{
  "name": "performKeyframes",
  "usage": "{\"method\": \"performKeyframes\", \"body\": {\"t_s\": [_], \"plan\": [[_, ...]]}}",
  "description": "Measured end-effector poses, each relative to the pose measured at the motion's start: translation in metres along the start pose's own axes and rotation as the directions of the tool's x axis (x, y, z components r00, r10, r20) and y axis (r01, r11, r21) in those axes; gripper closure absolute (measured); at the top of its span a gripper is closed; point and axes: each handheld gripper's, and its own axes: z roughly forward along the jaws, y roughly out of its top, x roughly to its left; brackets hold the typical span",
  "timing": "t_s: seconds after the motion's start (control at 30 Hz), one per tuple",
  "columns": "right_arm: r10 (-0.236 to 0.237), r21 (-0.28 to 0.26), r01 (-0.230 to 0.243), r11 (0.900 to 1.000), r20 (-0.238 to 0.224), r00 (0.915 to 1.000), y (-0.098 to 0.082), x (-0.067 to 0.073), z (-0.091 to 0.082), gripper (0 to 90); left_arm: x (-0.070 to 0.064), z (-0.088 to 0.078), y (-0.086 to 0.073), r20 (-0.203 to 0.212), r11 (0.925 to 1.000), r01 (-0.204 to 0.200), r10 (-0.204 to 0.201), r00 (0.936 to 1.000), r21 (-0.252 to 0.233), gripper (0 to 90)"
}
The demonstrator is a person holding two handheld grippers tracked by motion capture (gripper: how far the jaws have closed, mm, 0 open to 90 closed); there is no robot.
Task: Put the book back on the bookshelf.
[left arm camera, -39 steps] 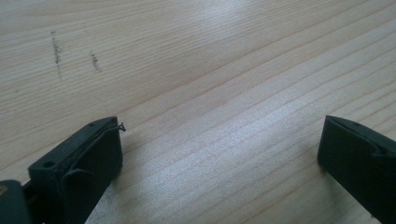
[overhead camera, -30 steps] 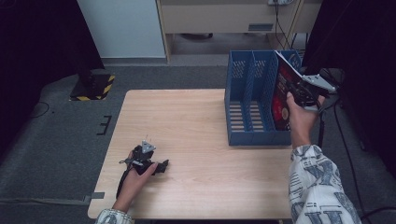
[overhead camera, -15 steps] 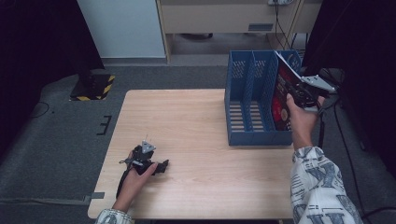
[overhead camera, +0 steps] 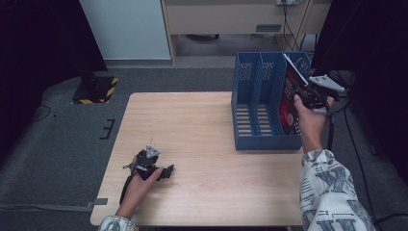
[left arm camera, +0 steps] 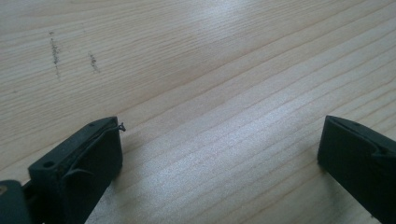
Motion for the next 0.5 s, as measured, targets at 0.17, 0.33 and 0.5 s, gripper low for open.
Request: {"method": "performKeyframes", "body": {"t_s": [0.17,0.33,0.5], "plan": [[-0.004,0.000,0.004,1.000,0.002,1.0000,0.003,0.001,0.001,82.9,0.000,0.000,0.000,0.001,1.0000,-0.001,0.001,1.0000,0.000,0.0],[-0.001,-0.002,0.001,1.000,-0.004,1.0000,0.007,0.001,0.002,84.6,0.000,0.000,0.000,0.003,1.0000,-0.002,0.002,1.0000,0.000,0.0],[-0.006,0.016,0.006,1.000,-0.002,1.0000,0.011,0.003,0.002,86.8,0.000,0.000,0.000,0.004,1.0000,-0.003,0.003,1.0000,0.000,0.0]]}}
